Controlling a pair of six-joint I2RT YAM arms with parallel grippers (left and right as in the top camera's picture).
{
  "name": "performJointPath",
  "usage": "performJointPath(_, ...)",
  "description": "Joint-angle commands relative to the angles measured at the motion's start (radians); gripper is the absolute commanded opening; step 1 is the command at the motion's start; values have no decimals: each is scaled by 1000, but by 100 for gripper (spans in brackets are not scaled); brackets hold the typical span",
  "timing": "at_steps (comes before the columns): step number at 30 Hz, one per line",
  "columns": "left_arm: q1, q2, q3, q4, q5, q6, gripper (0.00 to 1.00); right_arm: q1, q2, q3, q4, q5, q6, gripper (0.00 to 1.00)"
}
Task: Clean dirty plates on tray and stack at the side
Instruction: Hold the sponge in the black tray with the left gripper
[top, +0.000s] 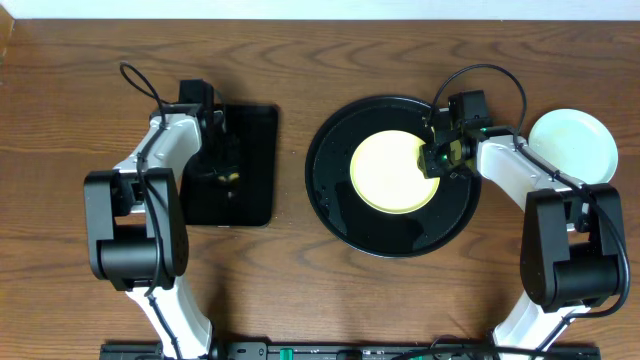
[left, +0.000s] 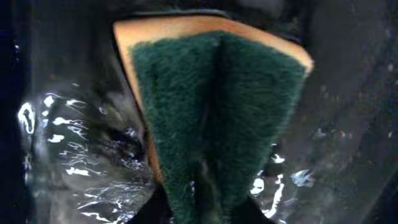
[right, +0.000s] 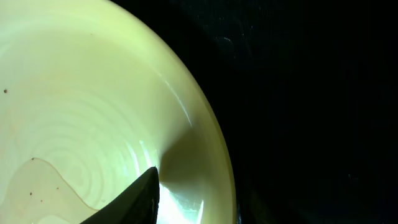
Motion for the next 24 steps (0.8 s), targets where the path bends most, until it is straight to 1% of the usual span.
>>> performJointPath(1,-3,21,-36,-32,-9,6,64,-1,55,-21,-8,21,4,40)
performJointPath(2,-2,21,-39,-33,-9,6,65,-1,55,-21,-8,21,4,40)
performJointPath(3,-2,21,-42,-32,-9,6,50,-1,55,-21,-8,21,8,40)
performJointPath(4,-2,21,-42,-32,-9,6,28,-1,55,-21,-8,21,11,40)
performJointPath(5,-2,21,-42,-31,-9,6,12,-1,55,-21,-8,21,11,40)
performJointPath(6,-2,21,-42,-25,-9,6,11,-1,55,-21,-8,21,11,40)
performJointPath(7,-2,21,-41,-9,-9,6,47,-1,55,-21,-8,21,11,40)
performJointPath(8,-1,19,-33,-2,-10,7,66,-1,55,-21,-8,21,11,40)
performJointPath(11,2,11,16,-6,-12,6,67,-1,55,-21,-8,21,14,40)
performJointPath(15,2,0,31,76,-13,6,67,-1,55,-21,2,21,14,41)
performJointPath(17,-2,12,19,114,-13,6,67,-1,55,-21,19,21,14,48)
performJointPath(19,-9,27,2,139,-13,6,67,-1,55,-21,33,21,14,52)
performJointPath(21,-15,33,-17,162,-13,6,64,-1,55,-21,44,21,14,52)
performJointPath(22,-15,33,-22,169,-13,6,54,-1,55,-21,52,21,13,51)
performJointPath(23,-15,33,-22,171,-13,6,50,-1,55,-21,58,21,13,51)
performJointPath(24,-16,33,-22,172,-12,6,45,-1,55,-21,64,21,13,48)
